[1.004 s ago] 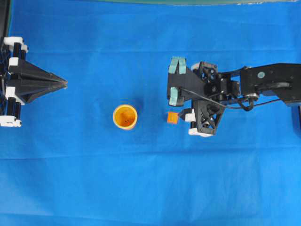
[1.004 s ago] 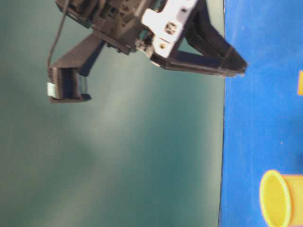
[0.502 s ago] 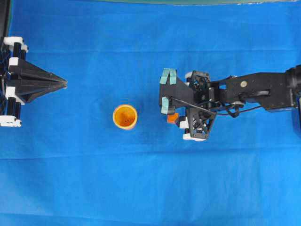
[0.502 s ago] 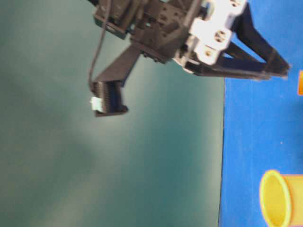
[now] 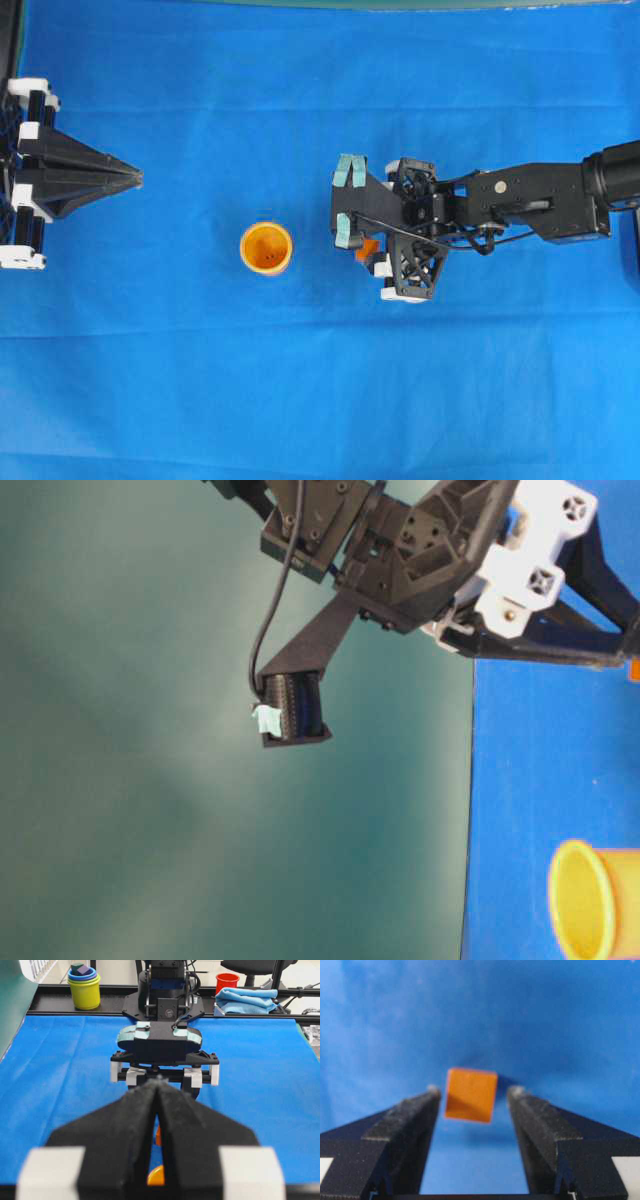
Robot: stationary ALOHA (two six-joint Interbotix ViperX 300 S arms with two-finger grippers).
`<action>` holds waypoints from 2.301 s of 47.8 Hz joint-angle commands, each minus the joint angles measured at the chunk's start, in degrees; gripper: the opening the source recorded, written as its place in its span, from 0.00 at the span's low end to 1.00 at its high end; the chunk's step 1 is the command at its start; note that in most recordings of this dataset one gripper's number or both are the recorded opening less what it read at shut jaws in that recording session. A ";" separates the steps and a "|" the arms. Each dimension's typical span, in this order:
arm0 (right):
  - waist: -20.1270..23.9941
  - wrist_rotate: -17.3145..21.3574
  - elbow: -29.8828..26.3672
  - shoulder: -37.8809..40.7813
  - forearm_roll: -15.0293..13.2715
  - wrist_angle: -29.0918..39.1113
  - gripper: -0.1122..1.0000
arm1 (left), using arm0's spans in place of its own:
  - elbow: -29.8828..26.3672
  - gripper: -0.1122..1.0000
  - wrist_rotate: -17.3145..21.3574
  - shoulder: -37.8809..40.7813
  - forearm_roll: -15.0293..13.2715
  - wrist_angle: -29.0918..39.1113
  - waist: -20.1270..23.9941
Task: Move the block forward with right arm.
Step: 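Lower the right gripper around the orange cube and close on it, then carry the held orange cube with the right gripper toward the front-right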
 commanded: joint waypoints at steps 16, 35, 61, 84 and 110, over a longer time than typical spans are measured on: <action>0.35 0.26 -1.32 1.32 0.18 -2.64 0.65 | -1.67 0.11 0.09 0.53 0.09 0.00 0.18; 0.79 0.70 -1.58 1.85 0.18 -3.08 0.51 | -1.76 0.11 0.09 0.53 0.18 0.97 0.09; 1.05 0.18 -6.15 -14.68 0.18 18.19 0.46 | -1.76 0.11 0.18 0.53 0.09 1.41 0.18; 5.19 0.62 -10.81 -24.61 0.18 29.44 0.46 | -1.85 0.11 0.18 0.44 0.18 1.41 0.09; 18.81 4.48 -16.17 -24.26 0.18 32.61 0.46 | -1.76 0.11 0.09 0.44 0.18 1.76 0.09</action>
